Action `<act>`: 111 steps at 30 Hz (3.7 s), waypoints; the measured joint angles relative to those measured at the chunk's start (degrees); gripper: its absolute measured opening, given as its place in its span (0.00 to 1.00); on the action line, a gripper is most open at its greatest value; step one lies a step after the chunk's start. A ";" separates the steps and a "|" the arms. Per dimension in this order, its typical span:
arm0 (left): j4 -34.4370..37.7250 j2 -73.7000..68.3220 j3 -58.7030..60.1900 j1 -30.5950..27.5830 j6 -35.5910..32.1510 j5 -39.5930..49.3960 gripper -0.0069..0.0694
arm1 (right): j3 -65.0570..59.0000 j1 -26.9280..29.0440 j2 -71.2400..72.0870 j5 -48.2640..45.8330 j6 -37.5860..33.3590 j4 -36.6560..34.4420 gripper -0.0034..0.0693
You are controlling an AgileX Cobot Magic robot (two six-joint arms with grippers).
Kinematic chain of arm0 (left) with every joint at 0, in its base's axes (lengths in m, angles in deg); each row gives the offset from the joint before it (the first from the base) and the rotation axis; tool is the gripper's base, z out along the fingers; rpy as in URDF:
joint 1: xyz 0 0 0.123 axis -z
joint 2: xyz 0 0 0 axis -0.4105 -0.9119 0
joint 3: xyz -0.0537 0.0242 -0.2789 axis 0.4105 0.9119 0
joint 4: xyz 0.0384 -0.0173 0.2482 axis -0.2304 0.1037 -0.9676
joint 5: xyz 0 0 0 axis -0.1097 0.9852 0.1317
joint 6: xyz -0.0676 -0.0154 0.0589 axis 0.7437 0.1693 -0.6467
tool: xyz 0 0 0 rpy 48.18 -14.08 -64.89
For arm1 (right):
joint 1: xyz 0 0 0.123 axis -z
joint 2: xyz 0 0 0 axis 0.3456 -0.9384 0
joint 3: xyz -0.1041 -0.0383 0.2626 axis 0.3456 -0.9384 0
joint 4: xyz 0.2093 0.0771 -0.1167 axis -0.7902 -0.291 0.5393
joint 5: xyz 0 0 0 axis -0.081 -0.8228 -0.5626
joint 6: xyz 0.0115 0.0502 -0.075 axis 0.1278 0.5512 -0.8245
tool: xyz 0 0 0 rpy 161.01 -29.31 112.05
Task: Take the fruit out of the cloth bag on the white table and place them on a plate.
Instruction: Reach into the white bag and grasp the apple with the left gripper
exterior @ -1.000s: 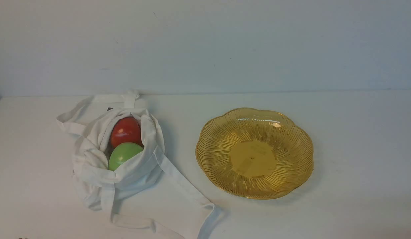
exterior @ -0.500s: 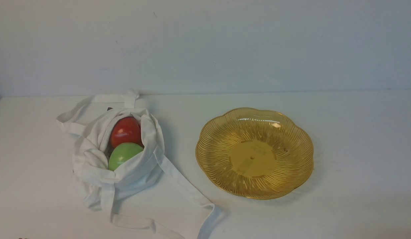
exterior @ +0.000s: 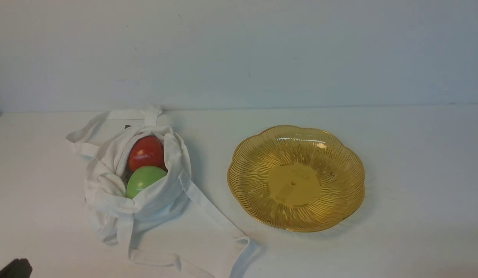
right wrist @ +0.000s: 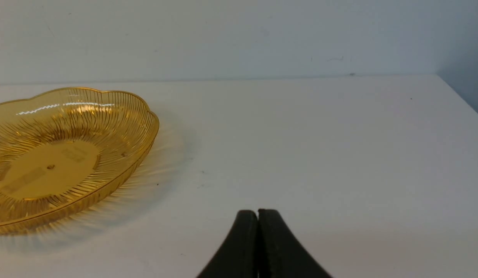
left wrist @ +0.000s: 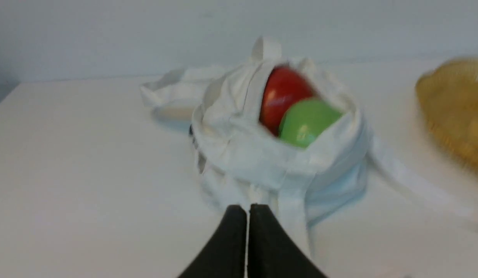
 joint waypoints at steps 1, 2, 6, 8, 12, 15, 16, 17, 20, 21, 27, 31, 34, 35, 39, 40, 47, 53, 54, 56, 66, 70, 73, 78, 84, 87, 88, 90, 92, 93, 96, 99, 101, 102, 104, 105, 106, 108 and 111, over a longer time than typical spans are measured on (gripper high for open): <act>1.89 0.00 0.00 0.00 0.92 -1.82 0.08 | 0.00 0.00 0.00 0.00 0.00 0.00 0.03; 4.69 0.00 0.00 0.00 1.75 -4.93 0.08 | 0.00 0.00 0.00 0.00 0.00 0.00 0.03; 9.47 0.00 0.00 0.00 3.10 -14.40 0.08 | 0.00 0.00 0.00 0.00 0.00 0.00 0.03; 11.63 0.00 0.00 0.00 4.51 -21.33 0.08 | 0.00 0.00 0.00 0.00 0.00 0.00 0.03; 14.46 -0.04 -1.44 0.00 6.53 -34.10 0.08 | 0.00 0.00 0.00 0.00 0.00 0.00 0.03; 14.61 -2.76 -8.85 0.00 6.34 -31.16 0.08 | 0.00 0.00 0.00 0.00 0.00 0.00 0.03; 14.19 -5.13 -13.43 0.00 5.50 -25.99 0.08 | 0.00 0.00 0.00 0.00 0.00 0.00 0.03; 14.19 -5.60 -14.26 0.00 5.32 -25.99 0.08 | 0.00 0.00 0.00 0.00 0.00 0.00 0.03; 12.74 -15.61 -28.13 0.00 2.95 -7.87 0.08 | 0.00 0.00 0.00 0.00 0.00 0.00 0.03; 12.36 -20.45 -33.35 0.00 1.94 3.84 0.08 | 0.00 0.00 0.00 0.00 0.00 0.00 0.03; 10.83 -45.26 -52.70 0.00 -4.51 37.73 0.08 | 0.00 0.00 0.00 0.00 0.00 0.00 0.03; 9.96 -58.64 -59.83 0.00 -8.91 45.95 0.08 | 0.00 0.00 0.00 0.00 0.00 0.00 0.03; 9.72 -68.21 -64.11 0.00 -11.25 46.83 0.08 | 0.00 0.00 0.00 0.00 0.00 0.00 0.03; 9.66 -70.95 -65.29 0.00 -11.88 46.83 0.08 | 0.00 0.00 0.00 0.00 0.00 0.00 0.03; 9.60 -79.85 -68.99 0.00 -14.86 45.57 0.08 | 0.00 0.00 0.00 0.00 0.00 0.00 0.03; 9.60 -82.06 -69.99 0.00 -15.56 45.05 0.08 | 0.00 0.00 0.00 0.00 0.00 0.00 0.03; 9.53 -91.89 -74.31 0.00 -19.86 43.16 0.08 | 0.00 0.00 0.00 0.00 0.00 0.00 0.03; 9.66 -95.47 -74.57 0.00 -25.16 38.76 0.14 | 0.00 0.00 0.00 0.00 0.00 0.00 0.03; 9.77 -96.07 -74.57 0.00 -25.66 37.65 0.17 | 0.00 0.00 0.00 0.00 0.00 0.00 0.03; 10.23 -97.35 -74.67 0.00 -26.09 35.85 0.25 | 0.00 0.00 0.00 0.00 0.00 0.00 0.03; 10.91 -104.73 -74.76 0.00 -23.74 32.97 0.72 | 0.00 0.00 0.00 0.00 0.00 0.00 0.03; 11.79 -105.85 -74.76 0.00 -23.04 32.91 0.79 | 0.00 0.00 0.00 0.00 0.00 0.00 0.03; 13.35 -106.30 -74.82 0.00 -22.17 33.02 0.80 | 0.00 0.00 0.00 0.00 0.00 0.00 0.03; 13.96 -107.24 -74.87 0.00 -21.35 33.08 0.80 | 0.00 0.00 0.00 0.00 0.00 0.00 0.03; 14.58 -108.99 -74.87 0.00 -19.33 33.14 0.80 | 0.00 0.00 0.00 0.00 0.00 0.00 0.03; 14.58 -108.99 -74.89 0.00 -18.74 33.14 0.80 | 0.00 0.00 0.00 0.00 0.00 0.00 0.03; 14.58 -108.99 -74.89 0.00 -18.65 33.14 0.80 | 0.00 0.00 0.00 0.00 0.00 0.00 0.03; 14.58 -108.99 -74.93 0.00 -18.58 33.28 0.80 | 0.00 0.00 0.00 0.00 0.00 0.00 0.03; 14.58 -108.99 -74.93 0.00 -18.58 33.69 0.79 | 0.00 0.00 0.00 0.00 0.00 0.00 0.03; 14.58 -108.99 -74.93 0.00 -18.58 33.89 0.78 | 0.00 0.00 0.00 0.00 0.00 0.00 0.03; 14.64 -108.99 -75.03 0.00 -18.58 35.23 0.70 | 0.00 0.00 0.00 0.00 0.00 0.00 0.03; 14.70 -108.99 -75.21 0.00 -18.58 36.30 0.69 | 0.00 0.00 0.00 0.00 0.00 0.00 0.03; 14.74 -108.99 -75.21 0.00 -18.58 36.56 0.69 | 0.00 0.00 0.00 0.00 0.00 0.00 0.03; 14.76 -108.99 -75.21 0.00 -18.58 36.67 0.69 | 0.00 0.00 0.00 0.00 0.00 0.00 0.03; 14.76 -108.62 -75.21 0.00 -18.58 37.13 0.69 | 0.00 0.00 0.00 0.00 0.00 0.00 0.03; 14.64 -108.42 -75.21 0.00 -18.58 37.52 0.68 | 0.00 0.00 0.00 0.00 0.00 0.00 0.03; 14.58 -108.08 -75.21 0.00 -18.58 37.85 0.66 | 0.00 0.00 0.00 0.00 0.00 0.00 0.03; 14.15 -107.08 -75.00 0.00 -18.58 38.16 0.61 | 0.00 0.00 0.00 0.00 0.00 0.00 0.03; 13.15 -104.64 -74.98 0.00 -18.58 38.25 0.29 | 0.00 0.00 0.00 0.00 0.00 0.00 0.03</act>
